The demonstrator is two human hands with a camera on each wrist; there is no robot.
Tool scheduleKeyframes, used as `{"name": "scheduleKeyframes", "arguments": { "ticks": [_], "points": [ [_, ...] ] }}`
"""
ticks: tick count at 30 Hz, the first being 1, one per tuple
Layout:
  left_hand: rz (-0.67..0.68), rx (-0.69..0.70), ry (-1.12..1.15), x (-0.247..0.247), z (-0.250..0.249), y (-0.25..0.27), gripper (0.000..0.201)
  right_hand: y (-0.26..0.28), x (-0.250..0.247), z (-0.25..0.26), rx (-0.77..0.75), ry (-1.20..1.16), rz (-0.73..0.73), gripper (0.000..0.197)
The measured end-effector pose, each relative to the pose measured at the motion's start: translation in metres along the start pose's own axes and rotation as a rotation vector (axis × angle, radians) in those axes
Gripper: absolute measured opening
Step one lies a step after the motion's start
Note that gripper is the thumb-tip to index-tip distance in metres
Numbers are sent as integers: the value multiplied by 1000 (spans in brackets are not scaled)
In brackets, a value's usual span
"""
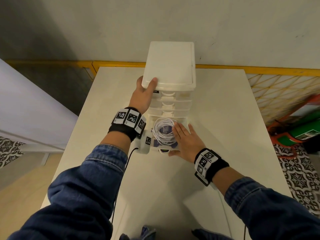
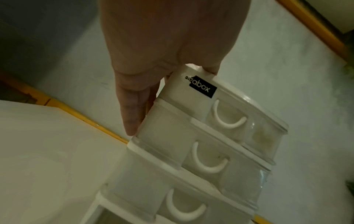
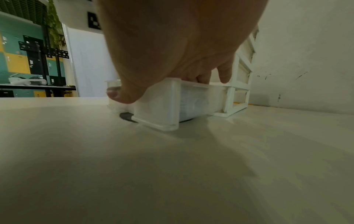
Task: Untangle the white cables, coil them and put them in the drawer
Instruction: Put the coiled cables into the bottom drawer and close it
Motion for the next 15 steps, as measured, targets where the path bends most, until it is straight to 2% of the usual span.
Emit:
{"name": "scheduleKeyframes", "arguments": {
  "ticks": [15],
  "points": [
    [45,0,-60,-2,-1,-6,54,-24,-8,-15,16,44,-2,102]
  ]
}}
Point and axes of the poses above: each hand's wrist, its own y-axis away from the middle knuckle, its own x-axis out of the palm, z = x × y, the point moved 9 cm from there along -y, towards the middle knuckle
